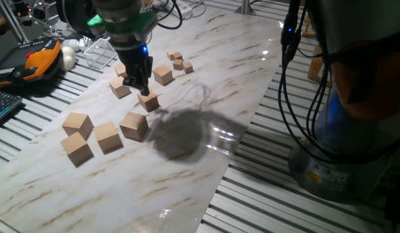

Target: Stack the blocks into a cross shape

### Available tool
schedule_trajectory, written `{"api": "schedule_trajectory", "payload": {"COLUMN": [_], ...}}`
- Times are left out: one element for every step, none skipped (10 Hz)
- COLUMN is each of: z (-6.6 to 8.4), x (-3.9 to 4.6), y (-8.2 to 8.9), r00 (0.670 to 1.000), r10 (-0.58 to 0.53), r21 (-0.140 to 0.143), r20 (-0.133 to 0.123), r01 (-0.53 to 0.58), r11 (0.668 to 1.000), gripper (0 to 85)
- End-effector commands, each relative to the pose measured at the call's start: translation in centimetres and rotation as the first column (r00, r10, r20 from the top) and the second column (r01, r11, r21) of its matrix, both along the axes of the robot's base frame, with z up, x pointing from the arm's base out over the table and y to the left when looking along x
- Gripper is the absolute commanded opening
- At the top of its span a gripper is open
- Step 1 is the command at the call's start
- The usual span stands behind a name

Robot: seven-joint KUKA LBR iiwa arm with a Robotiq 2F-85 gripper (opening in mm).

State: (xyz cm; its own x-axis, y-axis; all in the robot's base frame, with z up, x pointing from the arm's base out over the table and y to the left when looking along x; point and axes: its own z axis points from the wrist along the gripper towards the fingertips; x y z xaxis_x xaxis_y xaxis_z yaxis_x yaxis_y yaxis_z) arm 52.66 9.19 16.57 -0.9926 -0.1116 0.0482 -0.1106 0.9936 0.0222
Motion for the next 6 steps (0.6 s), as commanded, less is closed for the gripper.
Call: {"api": "schedule_trajectory", "payload": {"z": [-0.05,-0.05,-0.03,-0.02,0.11,0.27], "x": [-0.01,-0.01,0.0,-0.12,-0.14,-0.26], "y": [0.02,0.05,0.2,0.35,0.59,1.01], "r00": [1.0,1.0,1.0,1.0,1.0,1.0], "r10": [0.0,0.0,-0.001,-0.001,0.003,0.002], "r21": [0.0,0.0,-0.002,-0.009,-0.009,-0.011], "r20": [0.0,0.0,-0.001,-0.001,-0.006,-0.011], "r01": [0.0,0.0,0.001,0.001,-0.003,-0.002], "r11": [1.0,1.0,1.0,1.0,1.0,1.0], "gripper": [0.0,0.0,0.0,0.0,0.0,0.0]}}
